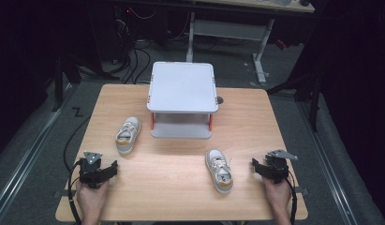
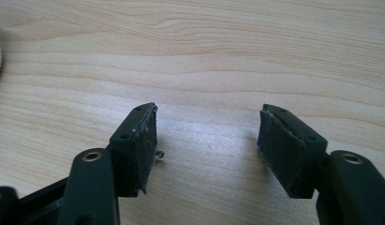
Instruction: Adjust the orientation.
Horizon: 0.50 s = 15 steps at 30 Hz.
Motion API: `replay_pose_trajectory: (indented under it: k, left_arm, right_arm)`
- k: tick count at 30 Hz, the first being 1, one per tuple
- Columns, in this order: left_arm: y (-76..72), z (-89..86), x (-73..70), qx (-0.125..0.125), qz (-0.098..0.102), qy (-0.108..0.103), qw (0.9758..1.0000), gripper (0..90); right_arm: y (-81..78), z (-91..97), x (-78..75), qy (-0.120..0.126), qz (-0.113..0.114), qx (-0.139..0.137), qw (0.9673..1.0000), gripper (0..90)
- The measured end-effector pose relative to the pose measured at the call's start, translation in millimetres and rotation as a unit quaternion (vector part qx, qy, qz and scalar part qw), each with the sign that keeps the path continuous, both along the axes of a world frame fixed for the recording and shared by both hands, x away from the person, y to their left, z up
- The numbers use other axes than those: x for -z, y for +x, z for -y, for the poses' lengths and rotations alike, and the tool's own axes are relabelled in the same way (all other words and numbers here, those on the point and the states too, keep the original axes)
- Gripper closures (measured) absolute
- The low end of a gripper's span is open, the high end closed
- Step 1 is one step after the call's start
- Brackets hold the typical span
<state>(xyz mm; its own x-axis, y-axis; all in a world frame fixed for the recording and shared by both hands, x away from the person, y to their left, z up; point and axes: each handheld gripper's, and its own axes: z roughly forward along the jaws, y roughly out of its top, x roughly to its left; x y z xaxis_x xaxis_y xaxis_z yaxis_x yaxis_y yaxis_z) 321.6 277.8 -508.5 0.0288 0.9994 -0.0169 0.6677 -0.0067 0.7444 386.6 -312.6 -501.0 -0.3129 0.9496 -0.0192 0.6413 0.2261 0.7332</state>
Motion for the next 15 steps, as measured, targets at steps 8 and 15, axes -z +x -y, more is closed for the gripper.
replay_pose_trajectory:
  k: [8, 15]
  left_arm:
    - [-0.2, -0.4, -0.3, -0.004, 0.0, 0.002, 1.0, 29.3]
    - [-0.5, 1.0, -0.2, -0.003, 0.0, 0.002, 1.0, 28.3]
  right_arm:
    - [-0.8, -0.8, 0.0, 0.0, -0.001, 0.001, 1.0, 36.5]
    - [-0.8, -0.9, 0.0, 0.0, -0.001, 0.0, 1.0, 36.3]
